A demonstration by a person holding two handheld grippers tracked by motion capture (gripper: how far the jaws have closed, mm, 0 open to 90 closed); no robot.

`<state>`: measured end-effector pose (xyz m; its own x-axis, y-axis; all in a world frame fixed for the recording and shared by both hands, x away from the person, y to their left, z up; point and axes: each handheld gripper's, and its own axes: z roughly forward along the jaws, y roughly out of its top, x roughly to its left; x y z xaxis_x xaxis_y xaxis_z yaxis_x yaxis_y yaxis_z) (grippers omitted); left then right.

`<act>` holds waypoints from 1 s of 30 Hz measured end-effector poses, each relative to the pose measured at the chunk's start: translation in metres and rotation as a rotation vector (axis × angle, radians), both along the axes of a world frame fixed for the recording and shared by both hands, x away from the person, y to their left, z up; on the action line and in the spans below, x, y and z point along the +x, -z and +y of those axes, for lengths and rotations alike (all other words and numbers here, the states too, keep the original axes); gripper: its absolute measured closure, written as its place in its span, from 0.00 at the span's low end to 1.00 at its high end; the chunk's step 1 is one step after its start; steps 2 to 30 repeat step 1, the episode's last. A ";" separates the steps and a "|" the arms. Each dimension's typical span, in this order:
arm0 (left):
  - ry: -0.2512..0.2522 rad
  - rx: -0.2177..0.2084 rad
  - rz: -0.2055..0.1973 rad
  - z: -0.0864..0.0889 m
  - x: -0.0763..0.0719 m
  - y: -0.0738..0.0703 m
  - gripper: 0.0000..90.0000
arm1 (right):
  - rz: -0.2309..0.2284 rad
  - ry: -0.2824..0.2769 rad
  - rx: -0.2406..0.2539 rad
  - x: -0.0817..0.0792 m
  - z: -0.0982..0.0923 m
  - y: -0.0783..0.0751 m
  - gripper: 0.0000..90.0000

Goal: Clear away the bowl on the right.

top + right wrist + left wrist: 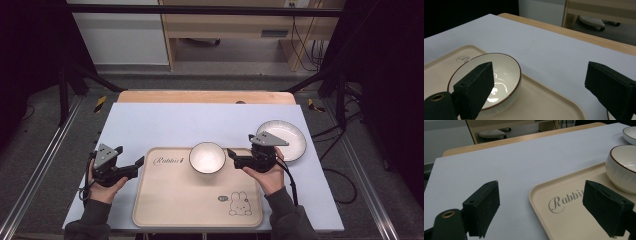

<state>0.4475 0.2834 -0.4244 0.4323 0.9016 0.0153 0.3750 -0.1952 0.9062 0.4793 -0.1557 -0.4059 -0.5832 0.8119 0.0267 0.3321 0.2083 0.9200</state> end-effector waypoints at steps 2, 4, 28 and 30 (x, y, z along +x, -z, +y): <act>-0.001 -0.001 0.000 0.001 0.000 0.000 0.15 | -0.015 0.005 0.002 -0.006 -0.007 0.000 0.10; -0.001 -0.001 0.000 0.001 0.000 0.000 0.15 | -0.015 0.005 0.002 -0.006 -0.007 0.000 0.10; -0.001 -0.001 0.000 0.001 0.000 0.000 0.15 | -0.015 0.005 0.002 -0.006 -0.007 0.000 0.10; -0.001 -0.001 0.000 0.001 0.000 0.000 0.15 | -0.015 0.005 0.002 -0.006 -0.007 0.000 0.10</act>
